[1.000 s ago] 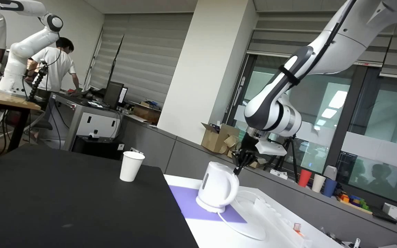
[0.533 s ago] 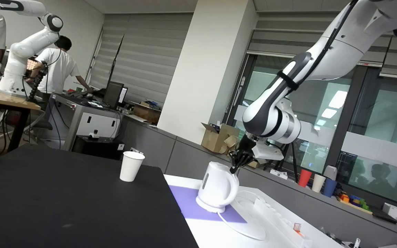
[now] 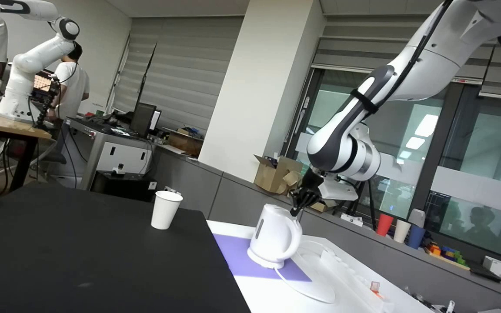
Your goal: Turn off the electric kettle
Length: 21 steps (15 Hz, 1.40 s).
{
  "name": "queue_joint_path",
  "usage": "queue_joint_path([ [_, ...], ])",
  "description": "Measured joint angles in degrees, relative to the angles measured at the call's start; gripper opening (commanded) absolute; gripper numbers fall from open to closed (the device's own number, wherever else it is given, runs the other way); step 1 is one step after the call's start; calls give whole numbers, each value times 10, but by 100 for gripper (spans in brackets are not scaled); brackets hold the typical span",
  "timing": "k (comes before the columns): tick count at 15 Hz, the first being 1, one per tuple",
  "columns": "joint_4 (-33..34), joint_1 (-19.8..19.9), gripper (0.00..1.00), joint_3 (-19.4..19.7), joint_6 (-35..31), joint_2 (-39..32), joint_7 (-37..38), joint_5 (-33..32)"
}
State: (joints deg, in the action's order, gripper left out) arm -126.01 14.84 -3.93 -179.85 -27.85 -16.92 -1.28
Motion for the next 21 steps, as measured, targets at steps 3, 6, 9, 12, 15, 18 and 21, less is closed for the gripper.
queue_joint_path([
  [3,0,-4,0,3,38,10,0,-1],
  [6,1,-9,0,8,78,22,0,-1],
  [9,1,-15,0,13,97,27,0,-1],
  [12,1,-22,0,21,103,28,0,-1],
  [15,1,-25,0,24,106,27,0,0],
  [18,1,-24,0,23,105,25,0,0],
  [21,0,-23,0,21,96,21,-1,1],
])
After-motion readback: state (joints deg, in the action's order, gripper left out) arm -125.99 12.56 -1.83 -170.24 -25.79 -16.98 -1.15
